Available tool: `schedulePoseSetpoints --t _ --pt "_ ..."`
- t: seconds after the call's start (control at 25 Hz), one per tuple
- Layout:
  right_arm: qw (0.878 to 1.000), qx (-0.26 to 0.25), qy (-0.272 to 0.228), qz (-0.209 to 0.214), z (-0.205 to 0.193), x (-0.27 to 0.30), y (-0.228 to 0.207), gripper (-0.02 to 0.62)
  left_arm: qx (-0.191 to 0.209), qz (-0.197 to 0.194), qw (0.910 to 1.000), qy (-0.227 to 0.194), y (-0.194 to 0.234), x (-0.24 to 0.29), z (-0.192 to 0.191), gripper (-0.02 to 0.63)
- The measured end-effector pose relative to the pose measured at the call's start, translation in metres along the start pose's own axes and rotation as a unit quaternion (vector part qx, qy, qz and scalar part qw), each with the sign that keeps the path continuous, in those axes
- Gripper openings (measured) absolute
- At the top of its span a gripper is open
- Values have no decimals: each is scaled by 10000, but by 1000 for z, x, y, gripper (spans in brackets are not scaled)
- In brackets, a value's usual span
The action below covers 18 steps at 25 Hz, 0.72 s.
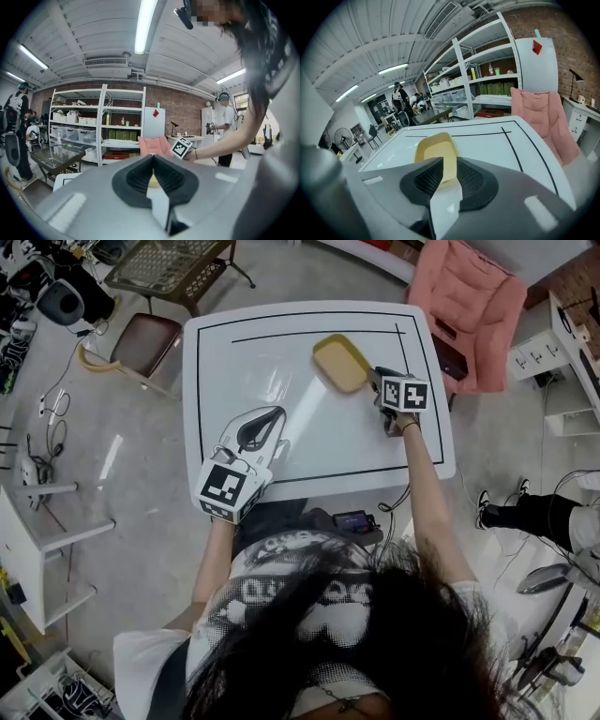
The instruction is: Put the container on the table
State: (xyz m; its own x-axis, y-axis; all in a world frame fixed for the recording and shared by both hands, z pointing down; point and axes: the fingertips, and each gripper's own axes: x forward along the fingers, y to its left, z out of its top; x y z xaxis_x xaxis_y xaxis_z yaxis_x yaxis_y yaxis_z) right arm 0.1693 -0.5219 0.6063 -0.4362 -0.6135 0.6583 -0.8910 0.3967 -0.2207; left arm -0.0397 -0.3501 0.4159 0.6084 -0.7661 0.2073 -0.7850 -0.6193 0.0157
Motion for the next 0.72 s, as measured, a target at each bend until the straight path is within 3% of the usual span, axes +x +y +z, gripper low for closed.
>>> schedulePoseSetpoints --t 0.36,0.72 --pt "9952 -284 -720 592 1 -69 62 87 32 -89 9999 -53 -22 -9 2 0" --pt "9875 -297 -1210 968 -26 -135 128 83 97 -123 9998 -80 -51 -26 0 0"
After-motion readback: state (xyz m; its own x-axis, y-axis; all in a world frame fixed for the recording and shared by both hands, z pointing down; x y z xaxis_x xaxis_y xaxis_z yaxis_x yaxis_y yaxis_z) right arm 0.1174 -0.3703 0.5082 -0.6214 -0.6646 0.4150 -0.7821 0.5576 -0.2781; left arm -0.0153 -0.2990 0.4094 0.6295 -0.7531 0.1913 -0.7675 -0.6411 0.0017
